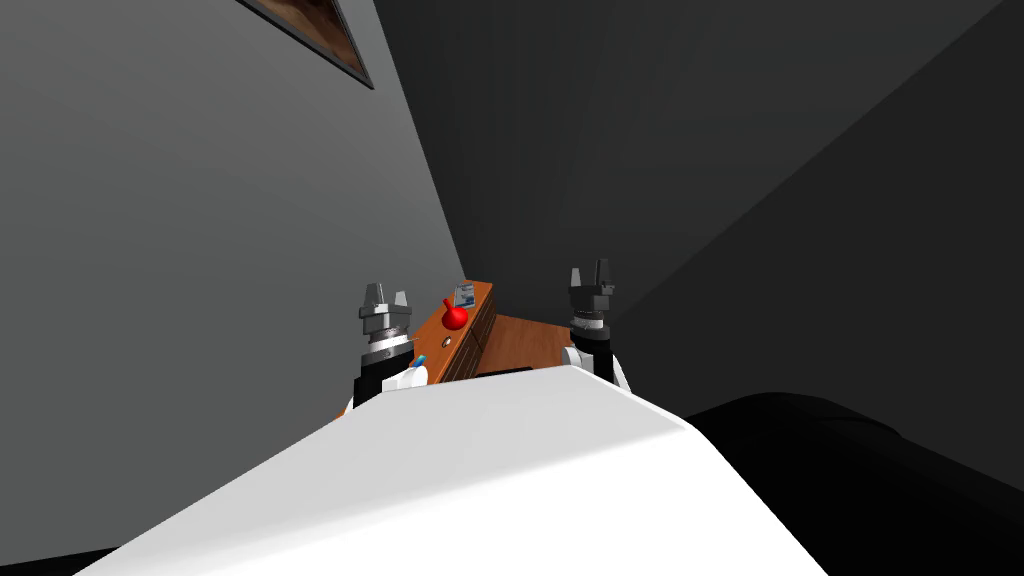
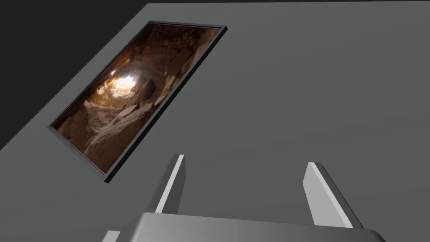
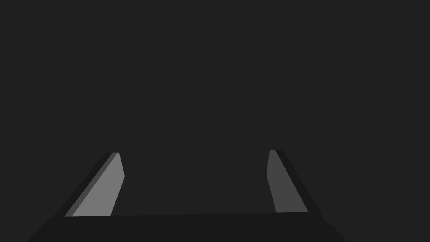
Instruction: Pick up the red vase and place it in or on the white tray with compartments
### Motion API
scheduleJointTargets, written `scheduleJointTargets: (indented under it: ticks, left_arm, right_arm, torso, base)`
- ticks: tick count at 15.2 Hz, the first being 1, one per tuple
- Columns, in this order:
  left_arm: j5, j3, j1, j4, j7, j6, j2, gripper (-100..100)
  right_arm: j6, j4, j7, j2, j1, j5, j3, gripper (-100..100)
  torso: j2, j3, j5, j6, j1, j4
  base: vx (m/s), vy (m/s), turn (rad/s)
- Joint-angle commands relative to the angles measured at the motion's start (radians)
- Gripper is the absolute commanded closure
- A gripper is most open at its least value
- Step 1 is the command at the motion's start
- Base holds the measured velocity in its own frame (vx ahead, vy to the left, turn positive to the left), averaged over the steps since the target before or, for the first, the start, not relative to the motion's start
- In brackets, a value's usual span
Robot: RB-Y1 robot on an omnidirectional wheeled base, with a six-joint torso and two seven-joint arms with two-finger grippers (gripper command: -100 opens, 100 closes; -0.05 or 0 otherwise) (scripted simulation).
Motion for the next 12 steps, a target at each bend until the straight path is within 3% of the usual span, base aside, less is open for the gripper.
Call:
scheduleJointTargets:
  ticks: [1, 2, 5, 6, 8, 12]
  left_arm:
    - [-0.004, 0.000, -0.002, 0.009, -0.004, 0.002, 0.048, -100]
    - [-0.004, 0.000, -0.002, 0.009, -0.004, 0.002, 0.048, -100]
    - [-0.014, 0.001, -0.006, 0.029, -0.014, 0.008, 0.114, -100]
    - [-0.014, 0.001, -0.006, 0.029, -0.014, 0.008, 0.114, -100]
    - [-0.029, 0.003, -0.014, 0.060, -0.030, 0.017, 0.169, -100]
    - [-0.048, 0.005, -0.023, 0.100, -0.050, 0.029, 0.233, -100]
  right_arm:
    - [0.000, 0.000, 0.000, 0.000, 0.000, 0.000, 0.000, 0]
    - [0.000, 0.000, 0.000, 0.000, 0.000, 0.000, 0.000, 0]
    - [0.000, 0.000, 0.000, 0.000, 0.000, 0.000, 0.000, 0]
    - [0.000, 0.000, 0.000, 0.000, 0.000, 0.000, 0.000, 0]
    - [0.000, 0.000, 0.000, 0.000, 0.000, 0.000, 0.000, 0]
    - [0.000, 0.000, 0.000, 0.000, 0.000, 0.000, 0.000, 0]
  torso:
    - [0.000, 0.000, 0.000, 0.000, 0.000, 0.000]
    - [0.000, 0.000, 0.000, 0.000, 0.000, 0.000]
    - [-0.001, 0.000, 0.000, 0.000, 0.000, 0.000]
    - [-0.001, 0.000, 0.000, 0.000, 0.000, 0.000]
    - [-0.001, 0.000, 0.000, 0.000, 0.000, 0.000]
    - [-0.001, -0.001, 0.000, 0.000, -0.001, 0.000]
  base:
    - [0.000, 0.000, 0.000]
    - [0.000, 0.000, 0.000]
    - [0.008, -0.007, -0.006]
    - [0.010, -0.009, -0.006]
    - [0.013, -0.012, -0.013]
    - [0.019, -0.016, -0.012]
